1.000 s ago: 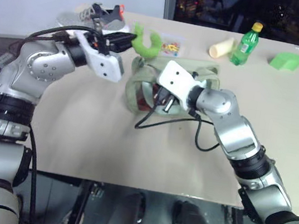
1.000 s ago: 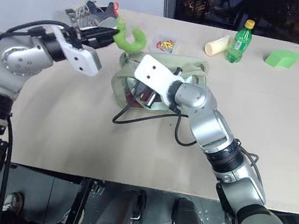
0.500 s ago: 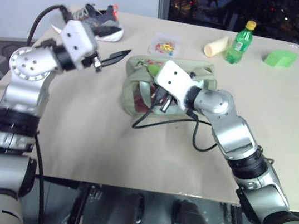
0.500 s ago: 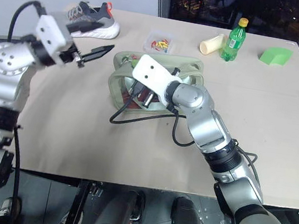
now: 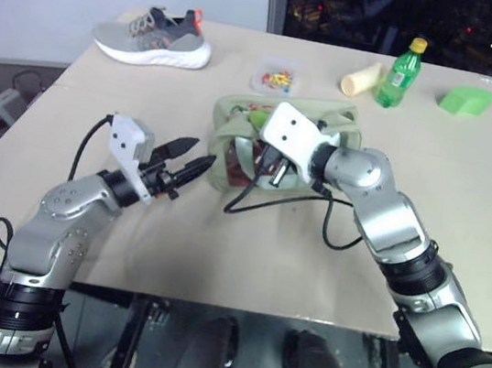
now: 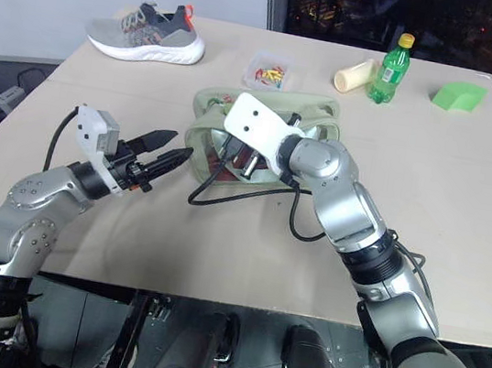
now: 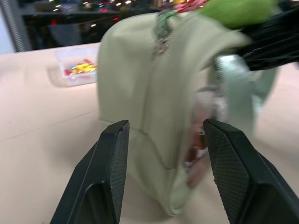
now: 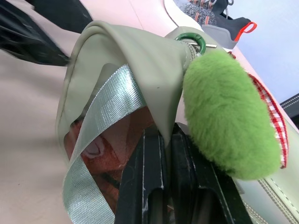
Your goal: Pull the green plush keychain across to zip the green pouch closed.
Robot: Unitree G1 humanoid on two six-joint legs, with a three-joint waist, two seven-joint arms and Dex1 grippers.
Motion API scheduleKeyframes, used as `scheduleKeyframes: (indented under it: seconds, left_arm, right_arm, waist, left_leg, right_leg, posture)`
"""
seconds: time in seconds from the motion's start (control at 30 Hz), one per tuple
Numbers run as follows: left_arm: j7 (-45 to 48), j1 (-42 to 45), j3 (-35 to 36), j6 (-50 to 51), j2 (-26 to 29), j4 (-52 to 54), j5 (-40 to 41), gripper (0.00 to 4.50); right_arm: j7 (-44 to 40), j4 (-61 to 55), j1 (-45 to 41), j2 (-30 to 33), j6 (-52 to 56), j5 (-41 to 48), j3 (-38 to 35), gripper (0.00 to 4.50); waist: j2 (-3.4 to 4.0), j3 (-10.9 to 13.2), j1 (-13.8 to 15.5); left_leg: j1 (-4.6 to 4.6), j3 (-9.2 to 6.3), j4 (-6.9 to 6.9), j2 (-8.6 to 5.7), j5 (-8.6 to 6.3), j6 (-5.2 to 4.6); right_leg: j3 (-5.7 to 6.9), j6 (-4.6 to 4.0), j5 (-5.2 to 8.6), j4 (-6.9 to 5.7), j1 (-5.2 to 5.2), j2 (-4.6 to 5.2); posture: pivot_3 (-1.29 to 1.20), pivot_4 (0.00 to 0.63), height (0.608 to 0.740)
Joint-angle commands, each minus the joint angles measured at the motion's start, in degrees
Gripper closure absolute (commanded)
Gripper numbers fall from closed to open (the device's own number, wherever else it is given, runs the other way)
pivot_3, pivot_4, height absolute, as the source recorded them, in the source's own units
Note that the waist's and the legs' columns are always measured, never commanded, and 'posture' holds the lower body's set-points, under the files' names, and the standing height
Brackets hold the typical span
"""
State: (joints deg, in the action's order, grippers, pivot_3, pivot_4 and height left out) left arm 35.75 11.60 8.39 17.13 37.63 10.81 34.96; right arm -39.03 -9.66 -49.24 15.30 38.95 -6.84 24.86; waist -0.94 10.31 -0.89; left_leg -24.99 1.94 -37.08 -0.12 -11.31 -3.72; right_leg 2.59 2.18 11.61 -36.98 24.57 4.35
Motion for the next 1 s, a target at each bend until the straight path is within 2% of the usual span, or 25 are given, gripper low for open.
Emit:
scheduleKeyframes:
  seconds: [0.03, 0.07, 0.1, 0.13, 0.23, 0.27, 0.4, 0.5, 0.6, 0.7, 0.83, 1.0]
  left_arm:
    - [-0.02, 1.33, -0.23, -0.82, -1.23, 1.39, -2.58, 2.45]
    - [0.44, 1.39, -0.23, -0.9, -1.59, 1.33, -2.86, 2.81]
    - [0.84, 1.47, -0.27, -0.92, -1.92, 1.3, -3.12, 2.9]
    - [1.1, 1.66, -0.4, -1.01, -2.32, 1.16, -3.38, 3.56]
    - [1.71, 2.23, -0.58, -1.0, -3.51, 0.93, -3.97, 4.42]
    - [1.74, 2.4, -0.62, -1.13, -3.75, 0.72, -4.52, 4.42]
    - [1.85, 3.08, -0.58, -1.61, -4.46, -0.1, -6.14, 4.5]
    - [2.12, 3.81, -0.67, -2.13, -5.18, -0.88, -7.1, 4.5]
    - [2.27, 4.19, -0.68, -2.68, -5.67, -1.35, -7.98, 4.5]
    - [2.37, 3.92, -0.77, -3.28, -6.21, -1.29, -8.58, 4.5]
    - [2.67, 3.57, -1.05, -3.98, -6.72, -1.35, -9.56, 4.5]
    - [2.92, 3.67, -1.24, -4.79, -7.26, -1.42, -10.54, 4.5]
  right_arm:
    - [-0.55, -2.52, -1.21, 0.21, 0.08, 0.19, -0.37, 4.5]
    - [-0.6, -2.58, -1.27, 0.26, 0.18, 0.18, -0.43, 4.5]
    - [-0.65, -2.65, -1.31, 0.33, 0.29, 0.15, -0.47, 4.5]
    - [-0.73, -2.76, -1.3, 0.42, 0.4, 0.13, -0.46, 4.5]
    - [-1.34, -3.19, -1.37, 0.84, 1.65, 0.28, -0.33, 4.5]
    - [-2.52, -3.61, -1.26, 0.89, 2.31, 1.64, -0.82, 4.5]
    - [-2.5, -5.97, -0.85, 2.72, 1.49, 1.39, -1.61, 3.03]
    - [-5.38, -11.77, 1.94, 6.65, 1.62, 3.03, -2.13, 1.56]
    - [-7.53, -18.24, 4.49, 9.37, 3.12, 6.85, -5.0, 1.56]
    - [-5.32, -19.86, 3.65, 8.89, 4.35, 8.53, -8.91, 1.56]
    - [-0.83, -14.32, -0.59, 6.54, 2.98, 6.89, -9.36, 1.56]
    - [0.21, -8.07, -3.38, 5.07, 2.52, 6.21, -7.12, 1.56]
  waist:
    - [-0.01, 0.0, 0.08]
    - [0.0, 0.0, 0.07]
    - [-0.01, 0.0, 0.07]
    - [0.0, 0.0, 0.07]
    - [-0.01, 0.0, 0.11]
    - [0.0, 0.0, 0.13]
    - [0.0, 0.0, 0.19]
    - [-0.01, 0.0, 0.52]
    - [-0.01, 0.0, 0.53]
    - [-0.01, 0.0, 0.4]
    - [-0.01, -0.01, 0.29]
    - [-0.01, -0.01, 0.55]
  left_leg:
    - [0.0, 0.03, 0.0, 0.0, 0.0, -0.01]
    - [0.0, 0.04, 0.0, 0.0, 0.0, -0.01]
    - [0.0, 0.06, 0.0, 0.0, -0.01, -0.02]
    - [0.0, 0.06, 0.0, 0.0, -0.01, -0.02]
    - [0.0, 0.06, 0.01, 0.02, -0.01, -0.01]
    - [0.0, 0.06, 0.01, 0.02, -0.01, -0.02]
    - [0.0, 0.06, 0.01, 0.02, -0.02, -0.02]
    - [-0.02, 0.04, 0.0, 0.01, -0.03, -0.02]
    - [-0.06, 0.03, 0.0, 0.01, -0.04, -0.05]
    - [-0.05, 0.04, 0.0, 0.05, -0.04, -0.05]
    - [-0.02, 0.04, -0.01, 0.11, -0.12, 0.09]
    - [-0.05, 0.05, -0.01, 0.1, -0.09, 0.03]
  right_leg:
    - [-0.02, 0.0, 0.0, 0.01, 0.0, 0.0]
    - [-0.02, 0.0, 0.0, 0.03, -0.01, 0.0]
    - [-0.05, 0.0, 0.0, 0.03, -0.01, 0.0]
    - [-0.05, 0.0, 0.0, 0.03, 0.0, 0.01]
    - [-0.04, -0.01, 0.0, 0.03, 0.0, 0.01]
    - [-0.04, -0.01, 0.0, 0.03, 0.0, 0.01]
    - [-0.05, -0.01, 0.0, 0.04, 0.0, 0.02]
    - [0.0, -0.01, 0.0, 0.06, 0.01, 0.07]
    - [0.01, -0.01, 0.0, 0.15, -0.01, 0.17]
    - [-0.01, 0.0, 0.0, 0.15, 0.0, 0.27]
    - [0.0, -0.04, 0.0, 0.14, 0.0, 0.24]
    - [0.02, -0.06, -0.02, 0.16, 0.0, 0.24]
  posture:
    - [0.0, 0.15, 0.74]
    - [0.0, 0.15, 0.74]
    - [0.0, 0.15, 0.74]
    - [0.0, 0.15, 0.74]
    - [0.0, 0.15, 0.74]
    - [0.0, 0.15, 0.74]
    - [0.0, 0.15, 0.74]
    - [0.0, 0.15, 0.74]
    - [0.0, 0.15, 0.74]
    - [0.0, 0.15, 0.74]
    - [0.0, 0.15, 0.74]
    - [0.0, 0.15, 0.74]
